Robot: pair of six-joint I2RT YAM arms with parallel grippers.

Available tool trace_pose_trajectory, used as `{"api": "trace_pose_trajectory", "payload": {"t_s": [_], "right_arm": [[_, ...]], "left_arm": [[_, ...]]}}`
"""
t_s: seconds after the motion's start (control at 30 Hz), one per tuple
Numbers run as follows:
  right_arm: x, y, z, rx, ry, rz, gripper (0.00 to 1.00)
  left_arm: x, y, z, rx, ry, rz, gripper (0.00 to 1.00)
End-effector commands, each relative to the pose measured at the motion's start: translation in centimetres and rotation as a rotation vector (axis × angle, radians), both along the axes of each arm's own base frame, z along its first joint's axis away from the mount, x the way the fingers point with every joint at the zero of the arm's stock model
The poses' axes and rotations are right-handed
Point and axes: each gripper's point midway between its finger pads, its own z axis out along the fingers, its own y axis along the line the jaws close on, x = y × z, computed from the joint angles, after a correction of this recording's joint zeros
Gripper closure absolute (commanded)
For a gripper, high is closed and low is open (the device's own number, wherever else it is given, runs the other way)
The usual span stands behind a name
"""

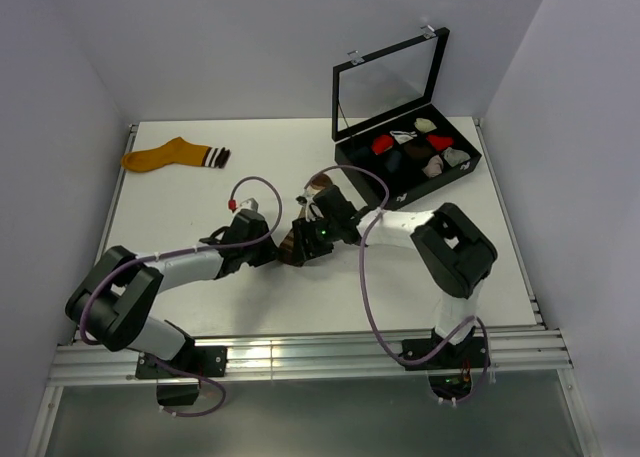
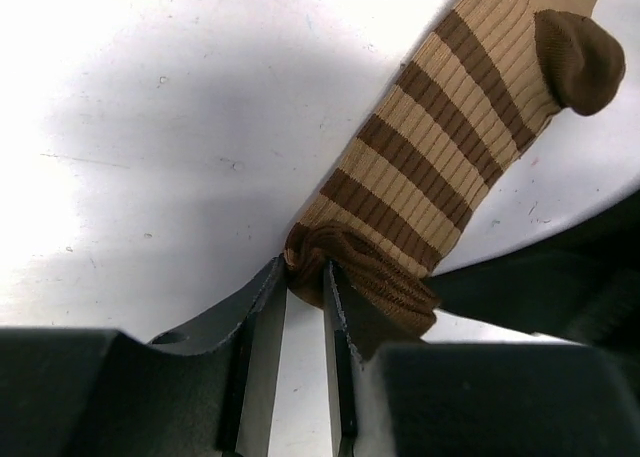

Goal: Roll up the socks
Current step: Roll the sock at the center of the board.

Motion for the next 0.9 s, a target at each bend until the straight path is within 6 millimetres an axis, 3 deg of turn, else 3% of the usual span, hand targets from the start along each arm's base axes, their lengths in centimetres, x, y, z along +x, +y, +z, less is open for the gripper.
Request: {"api": "trace_pose_trajectory", "payload": {"t_s": [0.0, 0.13, 0.23, 0.4, 0.63, 0.87], "right_arm": [[1.8, -2.2, 1.1, -0.098, -0.187, -0.082, 0.45], [2.6, -3.6, 3.0, -0.123, -0.380, -0.123, 0.47], [2.4, -3.3, 4.0, -0.153, -0.521, -0.099, 0.50], [0.5, -0.7, 5.3, -0.145, -0.683, -0.014, 0.53], [-0.1, 1.8, 4.4, -0.168, -0.783, 0.073, 0.53], [-0.6, 2.6, 2.5, -0.179, -0.795, 0.099, 0.55]], "left_arm": [[-2.6, 2.9, -3.4, 0.170, 0.115, -0.028, 0.72], [-2.4, 2.6, -3.3, 0.168, 0.113, -0.043, 0.72], [-2.3, 2.4, -3.2, 0.168, 0.108, -0.059, 0.72], [-2.1, 2.0, -3.0, 0.171, 0.107, -0.085, 0.72], [-2.2, 1.8, -3.3, 0.184, 0.124, -0.119, 0.72], [-2.3, 1.8, -3.4, 0.197, 0.136, -0.144, 0.72]]}}
